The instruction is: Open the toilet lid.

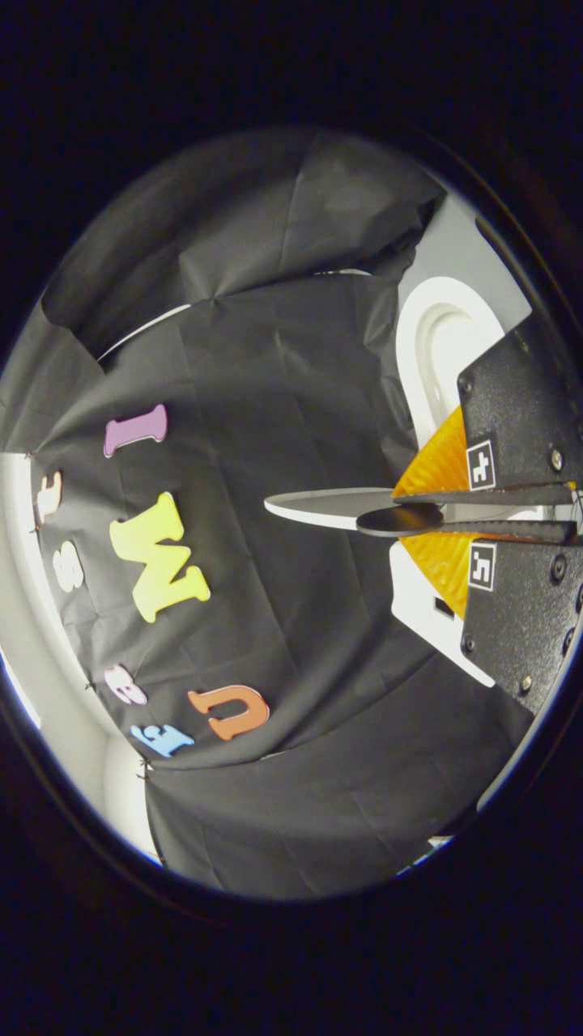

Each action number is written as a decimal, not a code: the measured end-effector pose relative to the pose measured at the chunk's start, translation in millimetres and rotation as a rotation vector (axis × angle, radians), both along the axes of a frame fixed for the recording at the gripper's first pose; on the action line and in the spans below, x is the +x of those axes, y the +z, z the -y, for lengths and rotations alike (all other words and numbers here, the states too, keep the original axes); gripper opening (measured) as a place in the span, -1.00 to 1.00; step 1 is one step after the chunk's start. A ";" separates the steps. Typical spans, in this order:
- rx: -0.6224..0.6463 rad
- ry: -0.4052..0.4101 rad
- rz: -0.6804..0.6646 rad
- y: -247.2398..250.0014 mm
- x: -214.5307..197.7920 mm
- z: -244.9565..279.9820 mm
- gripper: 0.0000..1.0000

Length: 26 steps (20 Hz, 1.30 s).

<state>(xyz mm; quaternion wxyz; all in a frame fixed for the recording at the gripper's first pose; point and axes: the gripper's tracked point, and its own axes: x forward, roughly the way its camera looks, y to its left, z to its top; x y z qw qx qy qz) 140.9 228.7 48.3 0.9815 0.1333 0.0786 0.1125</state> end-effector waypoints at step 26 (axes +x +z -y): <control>-0.294 0.052 0.085 0.9 -7.6 -125.8 -0.78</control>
